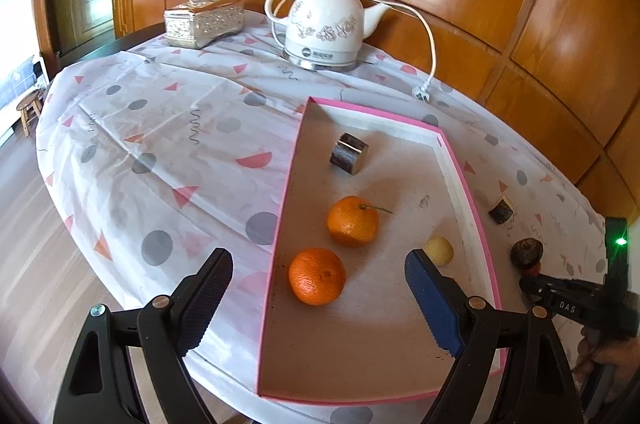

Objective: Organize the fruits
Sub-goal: 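Reach the right gripper toward the red tomato beside the tray, then close the right gripper on the red tomato and lift it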

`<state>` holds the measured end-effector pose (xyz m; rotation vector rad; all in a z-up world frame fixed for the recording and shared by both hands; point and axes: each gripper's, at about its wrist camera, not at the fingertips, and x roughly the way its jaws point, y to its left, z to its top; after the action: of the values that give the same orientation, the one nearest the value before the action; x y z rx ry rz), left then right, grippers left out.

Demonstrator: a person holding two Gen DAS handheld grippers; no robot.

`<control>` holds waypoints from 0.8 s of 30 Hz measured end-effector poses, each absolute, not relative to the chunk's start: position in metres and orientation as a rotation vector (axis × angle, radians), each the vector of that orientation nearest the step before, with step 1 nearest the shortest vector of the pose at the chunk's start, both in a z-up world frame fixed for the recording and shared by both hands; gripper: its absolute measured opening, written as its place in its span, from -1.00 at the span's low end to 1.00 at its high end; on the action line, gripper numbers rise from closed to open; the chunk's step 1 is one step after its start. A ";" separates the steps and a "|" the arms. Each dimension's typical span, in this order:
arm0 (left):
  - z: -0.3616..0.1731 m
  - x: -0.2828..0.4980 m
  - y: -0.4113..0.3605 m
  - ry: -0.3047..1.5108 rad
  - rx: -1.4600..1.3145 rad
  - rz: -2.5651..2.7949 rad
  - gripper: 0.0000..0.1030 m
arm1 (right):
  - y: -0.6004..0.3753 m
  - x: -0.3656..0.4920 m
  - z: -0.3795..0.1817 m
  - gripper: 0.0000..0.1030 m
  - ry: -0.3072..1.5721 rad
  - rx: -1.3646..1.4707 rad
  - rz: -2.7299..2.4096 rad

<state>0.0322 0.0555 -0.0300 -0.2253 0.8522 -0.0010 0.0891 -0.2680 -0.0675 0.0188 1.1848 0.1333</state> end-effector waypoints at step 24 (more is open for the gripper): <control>-0.027 0.015 0.083 0.828 -0.295 0.083 0.72 | -0.260 0.076 -0.062 -0.52 1.145 0.020 0.075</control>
<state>0.0150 0.0834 -0.0268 -0.2947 0.8284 0.0831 0.0761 -0.2595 -0.0619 0.0204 1.1446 0.0753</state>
